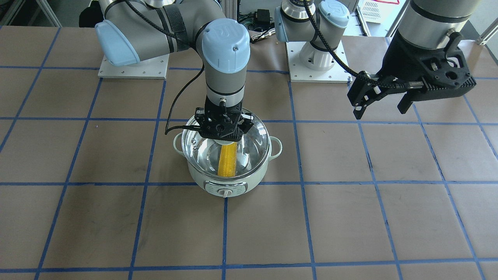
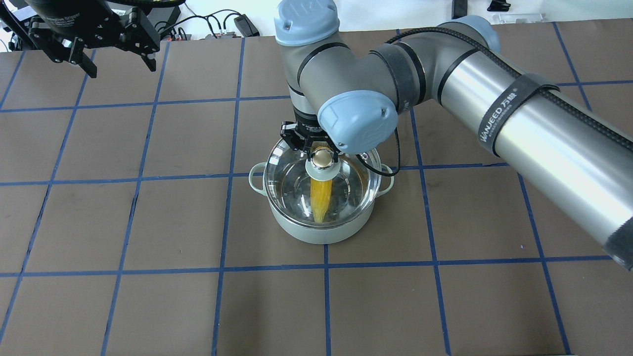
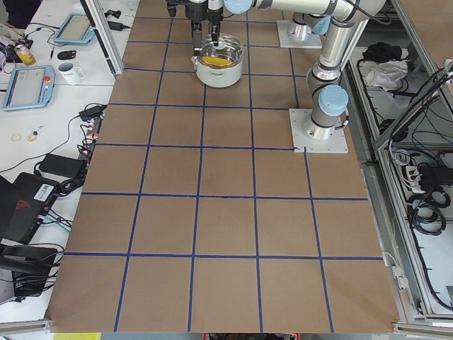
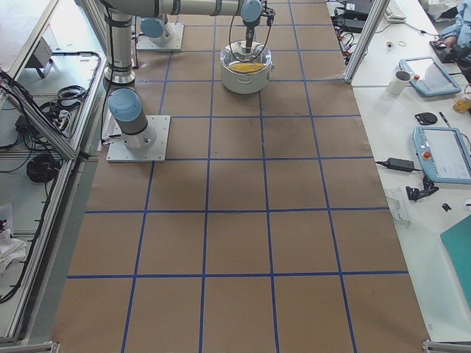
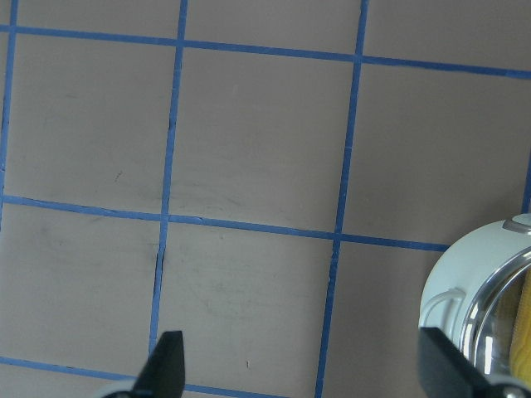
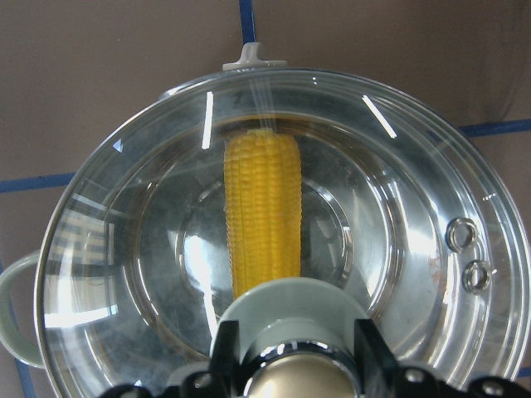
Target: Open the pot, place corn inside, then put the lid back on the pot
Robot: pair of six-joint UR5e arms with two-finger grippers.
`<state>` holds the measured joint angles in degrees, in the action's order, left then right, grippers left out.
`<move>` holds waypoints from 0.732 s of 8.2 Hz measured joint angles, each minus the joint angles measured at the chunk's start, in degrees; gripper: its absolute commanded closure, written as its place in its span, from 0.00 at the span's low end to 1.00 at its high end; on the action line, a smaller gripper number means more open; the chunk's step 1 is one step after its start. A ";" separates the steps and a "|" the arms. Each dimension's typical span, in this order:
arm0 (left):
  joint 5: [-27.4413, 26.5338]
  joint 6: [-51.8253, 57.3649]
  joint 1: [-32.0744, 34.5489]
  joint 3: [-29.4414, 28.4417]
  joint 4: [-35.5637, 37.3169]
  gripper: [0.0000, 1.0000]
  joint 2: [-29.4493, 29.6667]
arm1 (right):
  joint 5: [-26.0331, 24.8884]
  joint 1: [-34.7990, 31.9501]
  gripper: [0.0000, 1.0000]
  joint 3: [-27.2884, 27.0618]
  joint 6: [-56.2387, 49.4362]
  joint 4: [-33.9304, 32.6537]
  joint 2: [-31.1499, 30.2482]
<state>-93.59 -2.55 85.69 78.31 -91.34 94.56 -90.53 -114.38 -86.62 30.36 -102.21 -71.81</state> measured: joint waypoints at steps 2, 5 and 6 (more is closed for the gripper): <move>0.41 0.00 0.00 -0.02 0.05 0.00 0.07 | 0.15 0.00 0.73 -0.04 -0.18 -0.01 0.01; 0.27 0.00 0.00 0.01 0.03 0.00 0.23 | 0.18 0.03 0.73 -0.49 -0.25 -0.71 0.48; 0.31 0.00 0.00 0.00 0.02 0.00 0.33 | 0.18 0.03 0.73 -0.73 -0.25 -1.04 0.54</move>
<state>-93.29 -2.55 85.70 78.32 -91.32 94.89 -90.35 -114.35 -87.35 30.11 -103.26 -71.27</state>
